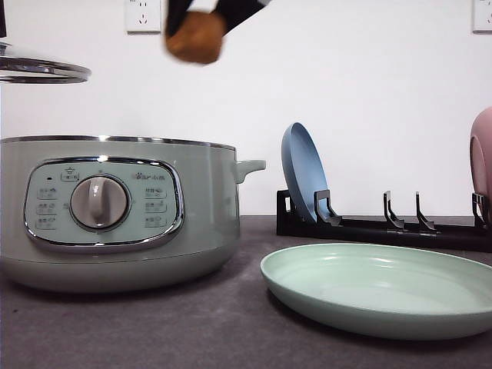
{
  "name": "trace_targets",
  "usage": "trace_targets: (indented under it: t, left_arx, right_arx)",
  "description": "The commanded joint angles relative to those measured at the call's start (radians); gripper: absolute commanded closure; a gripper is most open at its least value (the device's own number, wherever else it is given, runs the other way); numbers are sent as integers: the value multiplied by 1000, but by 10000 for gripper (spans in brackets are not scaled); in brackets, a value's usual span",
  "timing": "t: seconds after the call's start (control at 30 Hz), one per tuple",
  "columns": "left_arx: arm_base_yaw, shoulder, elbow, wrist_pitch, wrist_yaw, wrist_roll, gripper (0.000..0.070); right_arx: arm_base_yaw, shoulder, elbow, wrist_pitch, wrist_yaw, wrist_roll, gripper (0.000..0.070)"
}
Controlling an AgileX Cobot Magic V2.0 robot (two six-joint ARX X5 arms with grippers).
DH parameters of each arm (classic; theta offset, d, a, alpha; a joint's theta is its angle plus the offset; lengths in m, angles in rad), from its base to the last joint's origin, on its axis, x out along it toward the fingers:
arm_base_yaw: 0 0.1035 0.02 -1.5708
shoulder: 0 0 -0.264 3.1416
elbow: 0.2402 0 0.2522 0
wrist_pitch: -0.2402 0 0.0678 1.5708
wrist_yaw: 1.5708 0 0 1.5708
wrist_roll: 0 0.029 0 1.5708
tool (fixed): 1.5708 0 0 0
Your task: Transfer potato from steamer to green plate
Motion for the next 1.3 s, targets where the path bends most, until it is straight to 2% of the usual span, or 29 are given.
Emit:
trace_targets:
  t: [0.0, 0.13, 0.27, 0.73, 1.0, 1.27]
  left_arx:
    - [-12, -5, 43, 31, 9, -2, 699]
    - [-44, -5, 43, 31, 10, -2, 699]
    - [-87, -5, 43, 31, 10, -2, 699]
    - [-254, -5, 43, 32, 10, -2, 699]
    - [-310, -5, 43, 30, 10, -2, 699]
    - [-335, -5, 43, 29, 10, -2, 699]
  right_arx:
    - [-17, -16, 21, -23, -29, -15, 503]
    - [-87, -84, -13, -76, -92, -15, 506]
    - [-141, -170, -131, -61, -95, -15, 506]
    - [-221, -534, -837, 249, -115, 8, 506]
    - [-225, -602, -1098, 441, -118, 110, 506]
    - [-225, -601, -1359, 721, -103, 285, 506]
